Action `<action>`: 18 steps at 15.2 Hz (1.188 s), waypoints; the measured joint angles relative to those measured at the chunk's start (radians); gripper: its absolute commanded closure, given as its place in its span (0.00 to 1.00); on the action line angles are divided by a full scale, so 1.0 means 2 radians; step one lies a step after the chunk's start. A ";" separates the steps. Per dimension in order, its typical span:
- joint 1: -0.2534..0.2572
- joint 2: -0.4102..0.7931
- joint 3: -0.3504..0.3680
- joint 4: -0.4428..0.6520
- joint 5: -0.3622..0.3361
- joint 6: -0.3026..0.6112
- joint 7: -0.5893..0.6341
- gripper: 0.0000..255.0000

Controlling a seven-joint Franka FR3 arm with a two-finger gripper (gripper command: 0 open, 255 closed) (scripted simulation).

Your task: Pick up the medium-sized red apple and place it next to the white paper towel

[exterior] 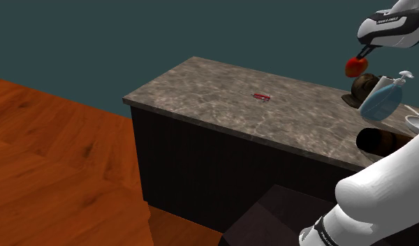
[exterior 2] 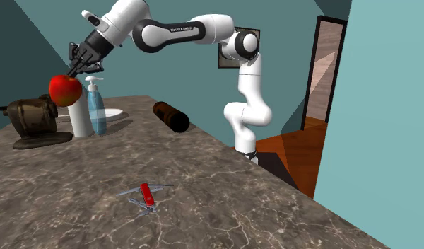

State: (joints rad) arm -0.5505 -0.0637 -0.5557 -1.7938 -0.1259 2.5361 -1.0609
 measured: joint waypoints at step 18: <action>-0.004 0.014 -0.005 -0.108 -0.003 0.120 0.008 1.00</action>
State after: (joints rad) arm -0.5595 -0.0354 -0.5660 -2.0099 -0.1328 2.7769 -1.0439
